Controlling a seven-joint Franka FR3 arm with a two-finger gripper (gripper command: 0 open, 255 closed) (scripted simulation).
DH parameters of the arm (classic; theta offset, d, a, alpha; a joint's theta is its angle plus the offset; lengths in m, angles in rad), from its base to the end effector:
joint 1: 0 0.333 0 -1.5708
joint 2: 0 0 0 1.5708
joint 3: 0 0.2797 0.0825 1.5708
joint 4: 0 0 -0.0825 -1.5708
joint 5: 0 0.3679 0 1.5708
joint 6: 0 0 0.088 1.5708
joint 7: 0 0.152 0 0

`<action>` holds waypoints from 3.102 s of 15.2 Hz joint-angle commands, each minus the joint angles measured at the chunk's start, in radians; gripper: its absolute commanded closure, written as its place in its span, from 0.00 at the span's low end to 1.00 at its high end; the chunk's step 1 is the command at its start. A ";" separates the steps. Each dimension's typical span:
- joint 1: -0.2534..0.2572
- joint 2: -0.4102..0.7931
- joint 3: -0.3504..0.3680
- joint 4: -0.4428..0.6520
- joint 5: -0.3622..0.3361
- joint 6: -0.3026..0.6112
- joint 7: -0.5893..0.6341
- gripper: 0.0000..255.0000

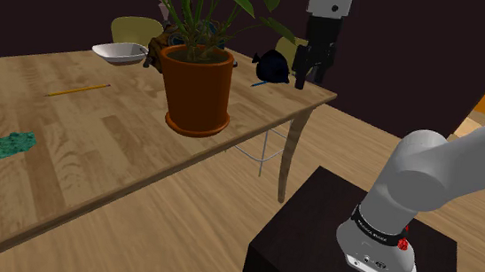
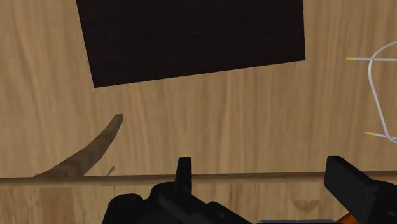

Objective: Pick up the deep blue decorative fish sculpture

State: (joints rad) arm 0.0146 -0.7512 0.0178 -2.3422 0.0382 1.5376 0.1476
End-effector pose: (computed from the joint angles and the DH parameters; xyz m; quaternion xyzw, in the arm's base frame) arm 0.3183 0.0169 0.5123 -0.9978 0.0600 0.0278 0.0106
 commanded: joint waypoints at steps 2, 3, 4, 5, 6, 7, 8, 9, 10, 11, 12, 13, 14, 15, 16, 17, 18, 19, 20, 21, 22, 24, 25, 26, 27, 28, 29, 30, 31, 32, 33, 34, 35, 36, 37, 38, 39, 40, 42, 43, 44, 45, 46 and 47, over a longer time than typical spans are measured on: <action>-0.009 0.021 -0.002 -0.001 -0.019 0.027 -0.002 0.00; -0.018 0.042 -0.003 -0.001 -0.038 0.054 -0.004 0.00; -0.027 0.063 -0.005 0.000 -0.057 0.081 -0.005 0.00; -0.037 0.086 -0.007 0.003 -0.076 0.108 -0.006 0.00; -0.046 0.108 -0.008 0.006 -0.095 0.134 -0.006 0.00; -0.056 0.132 -0.010 0.010 -0.114 0.159 -0.005 0.00; -0.065 0.155 -0.012 0.016 -0.133 0.185 -0.004 0.00; -0.075 0.180 -0.014 0.022 -0.152 0.210 -0.002 0.00; -0.085 0.204 -0.016 0.030 -0.172 0.234 0.001 0.00; -0.094 0.229 -0.019 0.038 -0.191 0.257 0.004 0.00; -0.104 0.254 -0.021 0.048 -0.210 0.280 0.008 0.00; -0.114 0.279 -0.023 0.059 -0.229 0.302 0.012 0.00; -0.124 0.305 -0.025 0.071 -0.249 0.324 0.017 0.00; -0.133 0.331 -0.027 0.084 -0.268 0.344 0.022 0.00; -0.143 0.357 -0.029 0.098 -0.288 0.364 0.027 0.00; -0.152 0.383 -0.031 0.113 -0.307 0.383 0.034 0.00; -0.162 0.409 -0.034 0.129 -0.327 0.401 0.040 0.00; -0.171 0.436 -0.036 0.147 -0.347 0.418 0.047 0.00; -0.180 0.462 -0.039 0.165 -0.366 0.434 0.054 0.00; -0.188 0.489 -0.041 0.184 -0.386 0.449 0.061 0.00; -0.197 0.515 -0.044 0.205 -0.405 0.463 0.069 0.00; -0.212 0.568 -0.050 0.249 -0.444 0.488 0.084 0.00; -0.220 0.595 -0.054 0.272 -0.463 0.500 0.092 0.00; -0.227 0.621 -0.057 0.297 -0.482 0.510 0.100 0.00; -0.234 0.648 -0.061 0.322 -0.500 0.520 0.108 0.00; -0.240 0.674 -0.065 0.349 -0.519 0.528 0.115 0.00; -0.246 0.701 -0.069 0.377 -0.536 0.536 0.123 0.00; -0.251 0.728 -0.074 0.405 -0.554 0.543 0.130 0.00; -0.253 0.737 -0.076 0.416 -0.560 0.545 0.132 0.00; -0.253 0.740 -0.076 0.406 -0.563 0.556 0.138 0.00; -0.254 0.742 -0.077 0.396 -0.566 0.567 0.145 0.00; -0.254 0.745 -0.078 0.386 -0.570 0.579 0.151 0.00; -0.255 0.748 -0.078 0.377 -0.573 0.590 0.157 0.00; -0.256 0.751 -0.079 0.368 -0.577 0.601 0.163 0.00; -0.256 0.754 -0.079 0.359 -0.581 0.612 0.170 0.00; -0.257 0.760 -0.080 0.345 -0.587 0.629 0.180 0.00; -0.257 0.760 -0.080 0.345 -0.587 0.629 0.180 0.00; -0.257 0.760 -0.080 0.345 -0.587 0.629 0.180 0.00; -0.257 0.758 -0.080 0.344 -0.587 0.629 0.181 1.00; -0.257 0.758 -0.080 0.344 -0.587 0.629 0.181 1.00; -0.257 0.759 -0.080 0.344 -0.587 0.629 0.180 1.00; -0.256 0.758 -0.080 0.345 -0.587 0.628 0.180 1.00; -0.256 0.758 -0.080 0.344 -0.587 0.628 0.181 1.00; -0.256 0.758 -0.080 0.344 -0.587 0.628 0.180 1.00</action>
State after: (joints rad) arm -0.2420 0.0065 -0.0620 -1.9974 -0.5490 2.1653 0.3280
